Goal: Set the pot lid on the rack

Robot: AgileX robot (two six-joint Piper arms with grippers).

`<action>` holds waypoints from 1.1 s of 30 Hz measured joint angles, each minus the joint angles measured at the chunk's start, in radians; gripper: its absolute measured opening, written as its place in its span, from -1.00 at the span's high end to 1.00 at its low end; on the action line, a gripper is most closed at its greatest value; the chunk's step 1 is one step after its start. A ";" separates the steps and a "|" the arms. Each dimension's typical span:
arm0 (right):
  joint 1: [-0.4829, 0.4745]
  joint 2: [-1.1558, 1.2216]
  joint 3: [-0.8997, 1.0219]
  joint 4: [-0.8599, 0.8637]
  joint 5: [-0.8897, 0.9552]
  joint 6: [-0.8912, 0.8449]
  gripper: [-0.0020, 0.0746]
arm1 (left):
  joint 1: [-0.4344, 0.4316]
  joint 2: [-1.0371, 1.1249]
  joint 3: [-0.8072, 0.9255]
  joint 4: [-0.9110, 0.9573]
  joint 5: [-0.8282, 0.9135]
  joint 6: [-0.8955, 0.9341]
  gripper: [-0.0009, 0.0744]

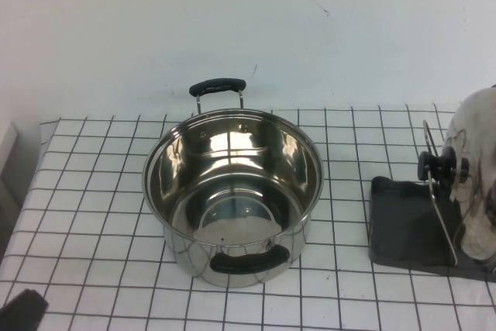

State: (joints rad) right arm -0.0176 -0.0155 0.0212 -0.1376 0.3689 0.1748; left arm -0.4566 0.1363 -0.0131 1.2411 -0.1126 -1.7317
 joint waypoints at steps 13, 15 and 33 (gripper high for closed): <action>0.000 0.000 0.000 0.000 0.000 0.000 0.95 | 0.123 -0.147 0.022 -1.147 0.505 1.431 0.98; 0.000 0.000 0.000 0.000 0.000 0.000 0.95 | 0.190 -0.147 0.025 -1.151 0.490 1.448 0.98; 0.000 0.000 0.000 0.000 0.000 0.000 0.95 | 0.408 -0.149 0.035 -1.206 0.446 1.571 0.98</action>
State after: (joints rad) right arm -0.0176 -0.0155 0.0212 -0.1376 0.3689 0.1748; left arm -0.0489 -0.0125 0.0220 0.0346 0.3329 -0.1610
